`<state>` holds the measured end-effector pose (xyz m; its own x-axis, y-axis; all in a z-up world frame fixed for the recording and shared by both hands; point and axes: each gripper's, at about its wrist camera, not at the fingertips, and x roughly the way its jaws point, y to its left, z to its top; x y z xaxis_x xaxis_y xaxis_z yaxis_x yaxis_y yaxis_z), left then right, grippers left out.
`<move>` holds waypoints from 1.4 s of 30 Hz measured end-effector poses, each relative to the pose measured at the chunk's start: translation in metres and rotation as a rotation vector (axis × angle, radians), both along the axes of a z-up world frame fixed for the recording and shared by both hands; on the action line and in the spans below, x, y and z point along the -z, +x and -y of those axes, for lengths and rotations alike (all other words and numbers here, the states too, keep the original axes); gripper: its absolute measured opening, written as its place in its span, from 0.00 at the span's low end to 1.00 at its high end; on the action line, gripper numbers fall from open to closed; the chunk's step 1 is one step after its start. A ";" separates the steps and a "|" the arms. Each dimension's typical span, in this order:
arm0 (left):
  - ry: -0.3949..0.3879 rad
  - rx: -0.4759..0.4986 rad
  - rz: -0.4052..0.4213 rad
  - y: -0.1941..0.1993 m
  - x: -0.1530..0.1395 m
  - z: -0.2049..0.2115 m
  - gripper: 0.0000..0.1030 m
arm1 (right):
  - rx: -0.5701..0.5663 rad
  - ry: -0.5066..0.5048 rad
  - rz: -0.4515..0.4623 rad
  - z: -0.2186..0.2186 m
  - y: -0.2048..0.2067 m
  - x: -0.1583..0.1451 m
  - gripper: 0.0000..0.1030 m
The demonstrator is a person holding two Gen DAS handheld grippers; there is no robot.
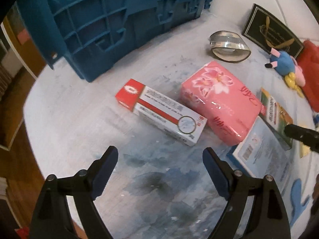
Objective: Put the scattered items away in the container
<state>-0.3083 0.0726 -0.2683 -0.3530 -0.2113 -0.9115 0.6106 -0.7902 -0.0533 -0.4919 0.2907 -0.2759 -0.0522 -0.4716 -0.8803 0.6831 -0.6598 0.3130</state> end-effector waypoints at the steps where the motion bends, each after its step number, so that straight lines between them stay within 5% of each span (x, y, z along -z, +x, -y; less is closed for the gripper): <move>1: -0.009 -0.009 -0.004 -0.004 0.002 0.000 0.85 | -0.020 -0.009 -0.009 0.003 0.003 -0.004 0.53; 10: 0.007 -0.100 0.005 -0.041 0.042 0.013 0.85 | -0.101 -0.040 -0.045 0.051 0.002 -0.004 0.58; 16: -0.052 -0.228 0.084 0.000 0.044 0.040 0.74 | -0.166 -0.052 -0.031 0.073 0.006 0.003 0.60; 17: -0.057 -0.241 0.094 0.008 0.044 0.043 0.74 | -0.180 -0.054 -0.030 0.077 0.007 0.004 0.62; 19: -0.056 -0.261 0.104 0.022 0.041 0.050 0.74 | -0.210 -0.061 -0.042 0.086 0.014 0.002 0.87; 21: -0.035 -0.262 0.071 0.027 0.035 0.051 0.74 | -0.230 -0.052 -0.073 0.095 0.022 0.001 0.96; 26: -0.078 -0.250 0.005 0.006 0.019 0.047 0.83 | -0.266 -0.016 -0.125 0.109 0.033 0.006 0.97; 32: -0.088 -0.253 0.017 -0.030 0.039 0.047 0.83 | -0.262 0.013 -0.150 0.111 0.032 0.018 0.99; 34: -0.076 -0.249 0.010 -0.032 0.046 0.049 0.58 | -0.268 0.018 -0.157 0.114 0.033 0.021 0.99; 35: -0.070 -0.248 0.008 -0.032 0.048 0.050 0.53 | -0.272 0.018 -0.157 0.116 0.034 0.022 0.99; 42: -0.053 -0.261 -0.009 -0.022 0.051 0.047 0.52 | -0.300 0.035 -0.198 0.129 0.044 0.031 1.00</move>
